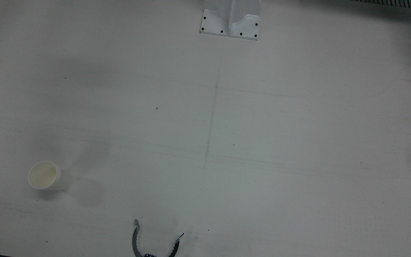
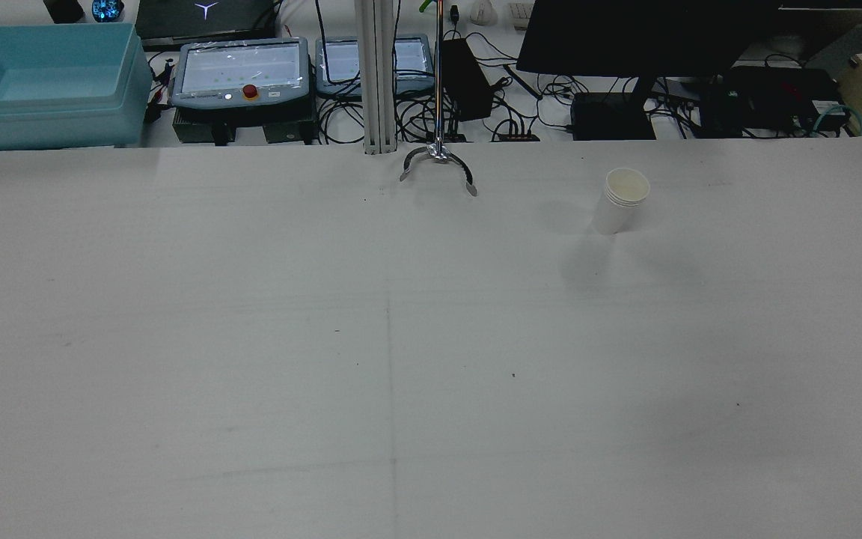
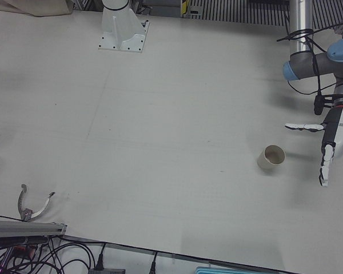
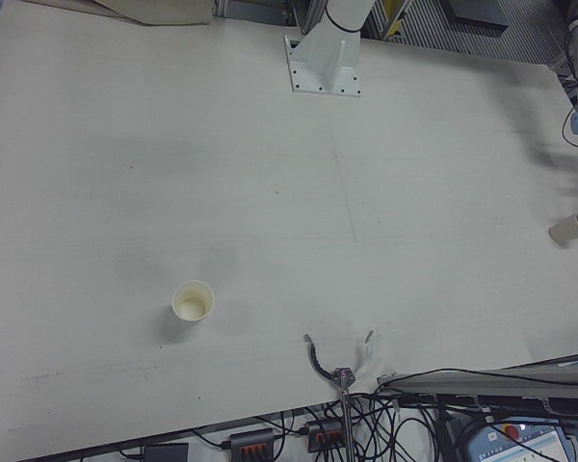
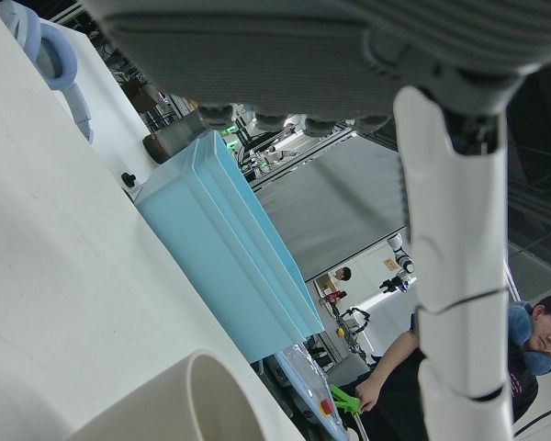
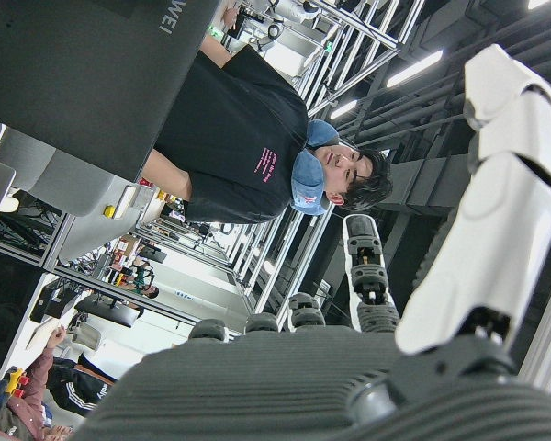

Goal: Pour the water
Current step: 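Close the left hand around the beige cup at the table edge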

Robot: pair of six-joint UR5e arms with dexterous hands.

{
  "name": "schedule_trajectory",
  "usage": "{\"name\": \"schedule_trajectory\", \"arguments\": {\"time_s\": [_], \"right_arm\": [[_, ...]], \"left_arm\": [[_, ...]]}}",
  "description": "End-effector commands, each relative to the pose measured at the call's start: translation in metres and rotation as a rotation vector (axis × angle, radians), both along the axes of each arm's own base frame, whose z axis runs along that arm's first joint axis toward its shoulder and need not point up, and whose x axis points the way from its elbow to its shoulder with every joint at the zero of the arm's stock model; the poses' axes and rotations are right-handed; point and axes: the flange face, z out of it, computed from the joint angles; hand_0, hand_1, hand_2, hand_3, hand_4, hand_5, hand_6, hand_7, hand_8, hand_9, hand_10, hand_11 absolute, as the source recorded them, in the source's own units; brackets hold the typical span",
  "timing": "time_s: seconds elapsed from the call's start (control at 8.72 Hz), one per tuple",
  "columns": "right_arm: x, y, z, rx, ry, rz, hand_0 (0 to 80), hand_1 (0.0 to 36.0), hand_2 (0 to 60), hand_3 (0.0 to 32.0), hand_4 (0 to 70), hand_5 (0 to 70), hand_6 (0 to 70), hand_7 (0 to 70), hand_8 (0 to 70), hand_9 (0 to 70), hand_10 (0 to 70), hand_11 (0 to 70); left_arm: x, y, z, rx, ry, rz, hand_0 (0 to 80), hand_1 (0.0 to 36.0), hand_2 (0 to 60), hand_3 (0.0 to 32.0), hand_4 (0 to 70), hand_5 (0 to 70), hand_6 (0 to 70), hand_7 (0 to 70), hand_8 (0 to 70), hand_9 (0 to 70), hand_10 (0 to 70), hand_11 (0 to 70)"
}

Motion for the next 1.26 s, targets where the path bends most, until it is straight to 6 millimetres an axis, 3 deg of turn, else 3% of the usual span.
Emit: {"name": "schedule_trajectory", "arguments": {"time_s": [0.0, 0.23, 0.34, 0.8, 1.15], "right_arm": [[0.0, 0.006, 0.005, -0.011, 0.002, 0.002, 45.9, 14.8, 22.0, 2.8, 10.7, 13.3, 2.7, 9.1, 0.0, 0.4, 0.0, 0.0], [0.002, 0.007, 0.006, -0.012, 0.0, 0.005, 45.8, 14.8, 22.2, 2.6, 11.2, 13.7, 2.7, 9.0, 0.0, 0.3, 0.0, 0.0], [0.002, 0.007, 0.006, -0.012, 0.002, 0.007, 45.8, 14.8, 22.2, 2.4, 11.3, 14.0, 2.8, 9.1, 0.0, 0.4, 0.0, 0.0], [0.001, 0.007, 0.007, -0.014, 0.001, 0.004, 45.7, 14.5, 22.3, 2.0, 12.3, 14.1, 3.0, 9.3, 0.0, 0.4, 0.0, 0.0], [-0.002, 0.006, 0.012, -0.024, 0.0, -0.002, 45.7, 14.5, 22.3, 2.0, 12.3, 14.4, 2.9, 8.7, 0.0, 0.3, 0.0, 0.0]], "left_arm": [[0.023, 0.001, 0.019, 0.011, -0.024, 0.015, 57.4, 21.8, 0.0, 4.8, 0.0, 0.0, 0.0, 1.0, 0.0, 0.0, 0.5, 3.5], [0.058, -0.005, 0.017, 0.02, -0.012, 0.039, 57.2, 21.8, 0.0, 4.0, 0.0, 0.0, 0.0, 1.4, 0.0, 0.0, 0.6, 3.6], [0.088, -0.019, 0.01, 0.032, -0.001, 0.068, 57.3, 22.0, 0.0, 3.6, 0.0, 0.0, 0.0, 1.5, 0.0, 0.0, 0.6, 3.6], [0.096, -0.023, 0.029, -0.001, -0.012, 0.07, 56.6, 21.7, 0.0, 2.6, 1.2, 0.0, 0.0, 1.8, 0.0, 0.0, 0.9, 3.9], [0.096, -0.02, 0.032, -0.007, -0.019, 0.074, 56.9, 22.0, 0.0, 1.4, 3.5, 0.0, 0.0, 2.4, 0.0, 0.0, 0.8, 3.8]]}}
